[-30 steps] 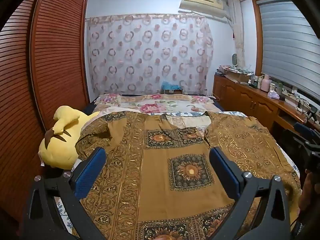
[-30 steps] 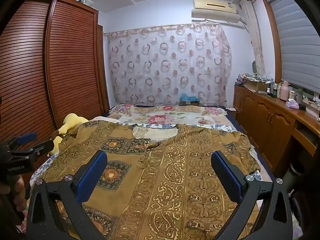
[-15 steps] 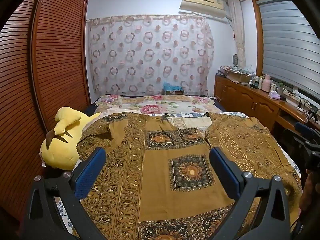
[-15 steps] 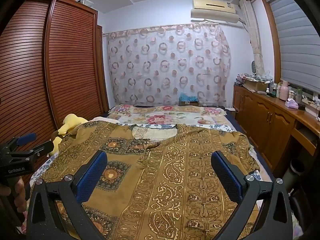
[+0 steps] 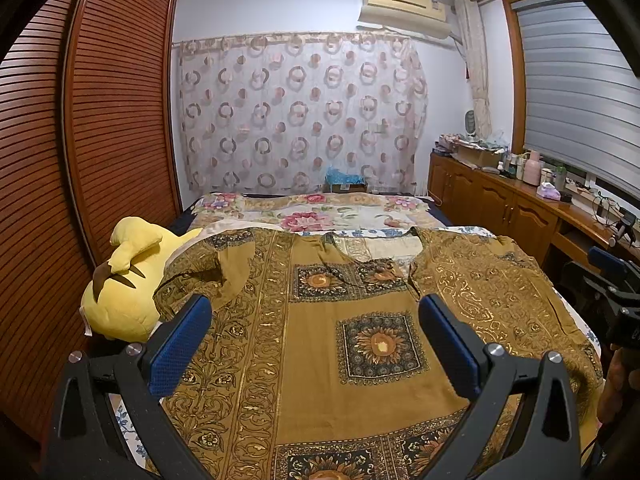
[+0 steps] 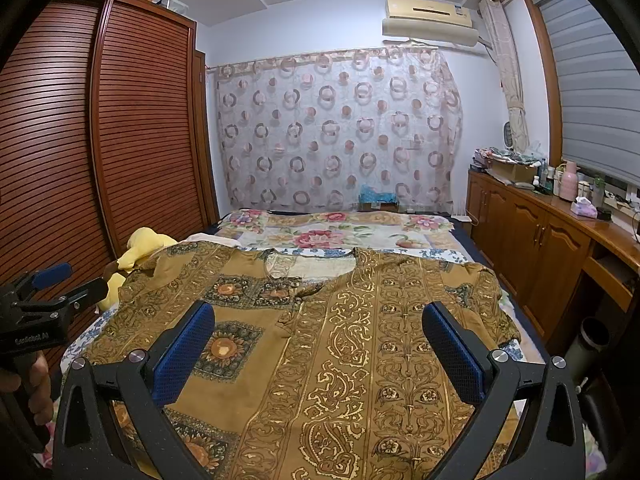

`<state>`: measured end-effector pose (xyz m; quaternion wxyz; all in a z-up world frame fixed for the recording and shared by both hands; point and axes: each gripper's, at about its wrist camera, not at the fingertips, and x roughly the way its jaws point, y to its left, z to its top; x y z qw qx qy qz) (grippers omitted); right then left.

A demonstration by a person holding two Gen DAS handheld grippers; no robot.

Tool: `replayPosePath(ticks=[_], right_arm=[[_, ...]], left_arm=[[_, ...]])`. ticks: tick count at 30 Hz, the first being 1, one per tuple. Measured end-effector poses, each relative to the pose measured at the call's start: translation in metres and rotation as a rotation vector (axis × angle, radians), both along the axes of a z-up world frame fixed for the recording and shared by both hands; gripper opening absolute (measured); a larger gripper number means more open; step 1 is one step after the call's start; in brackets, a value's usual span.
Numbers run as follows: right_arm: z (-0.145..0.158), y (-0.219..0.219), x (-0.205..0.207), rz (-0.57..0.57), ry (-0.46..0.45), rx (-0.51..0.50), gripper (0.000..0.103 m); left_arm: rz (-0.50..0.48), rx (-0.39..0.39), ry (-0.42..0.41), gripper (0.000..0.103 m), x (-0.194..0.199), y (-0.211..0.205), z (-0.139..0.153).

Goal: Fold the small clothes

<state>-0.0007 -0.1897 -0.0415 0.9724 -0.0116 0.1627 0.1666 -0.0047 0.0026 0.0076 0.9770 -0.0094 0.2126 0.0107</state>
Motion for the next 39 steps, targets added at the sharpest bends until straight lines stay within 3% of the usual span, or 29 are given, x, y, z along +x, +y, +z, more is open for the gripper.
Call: replayPosePath(ticks=[39], right_arm=[[-0.001, 0.0039, -0.0028, -0.007, -0.001, 0.014, 0.103]], left_arm=[[0.003, 0.0, -0.02, 0.103, -0.0059, -0.0065, 0.0077]])
